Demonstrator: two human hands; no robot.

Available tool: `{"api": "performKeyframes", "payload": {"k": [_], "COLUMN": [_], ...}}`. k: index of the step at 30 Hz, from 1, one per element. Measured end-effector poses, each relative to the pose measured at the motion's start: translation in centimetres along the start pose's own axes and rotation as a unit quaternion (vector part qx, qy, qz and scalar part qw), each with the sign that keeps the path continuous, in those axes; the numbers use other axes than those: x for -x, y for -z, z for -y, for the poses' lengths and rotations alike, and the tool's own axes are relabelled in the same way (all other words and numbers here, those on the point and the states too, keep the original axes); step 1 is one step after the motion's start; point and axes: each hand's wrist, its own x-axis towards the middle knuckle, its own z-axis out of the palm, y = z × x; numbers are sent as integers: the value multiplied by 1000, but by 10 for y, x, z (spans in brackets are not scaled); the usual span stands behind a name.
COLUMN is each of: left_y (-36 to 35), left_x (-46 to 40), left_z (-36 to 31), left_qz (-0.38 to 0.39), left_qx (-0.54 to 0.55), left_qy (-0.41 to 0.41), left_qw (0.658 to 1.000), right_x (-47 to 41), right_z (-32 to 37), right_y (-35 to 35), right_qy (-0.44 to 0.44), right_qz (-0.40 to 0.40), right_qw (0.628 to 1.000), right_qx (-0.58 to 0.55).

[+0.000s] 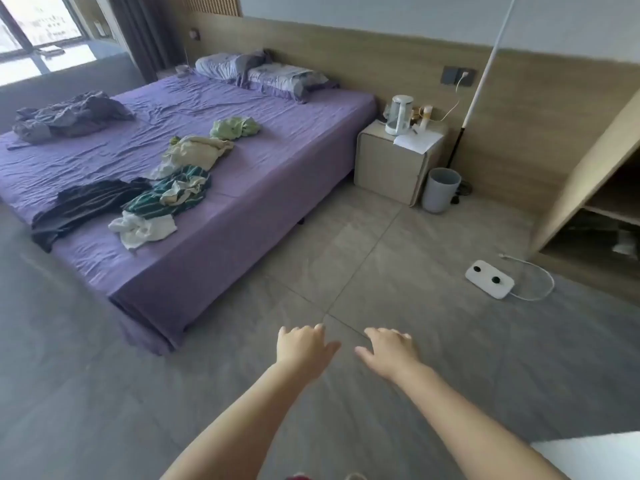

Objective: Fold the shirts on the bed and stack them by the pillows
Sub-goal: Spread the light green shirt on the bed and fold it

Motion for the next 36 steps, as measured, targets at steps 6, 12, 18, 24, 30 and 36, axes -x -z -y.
{"api": "performKeyframes", "payload": {"k": [6,12,18,24,30,36], "left_y": [-8,-10,13,48,72,91], "left_x": [-18,-55,-127,-209,-267,-326], "left_z": [-10,-10,8,29,35,28], "left_qz": [42,104,120,104,100,92], "left_qx": [-18,4,20,2,-21,-16], "left_qy": [10,14,1,-27,-38,-27], "left_qw": [999,994,993,994,994,995], "right_x": [-19,-49,-108,-173,-222,-286], "right_z": [-20,-32,-32,-23,-22,-40], "right_y": [-2,1,30,63,92,116], "right_qy": [-3,-23,-56,-85,-89,-68], "right_qz": [25,48,51,44,36,43], "right_qw": [1000,998,996,994,994,995], "right_qx": [-7,-27,-35,-50,-55,-57]}}
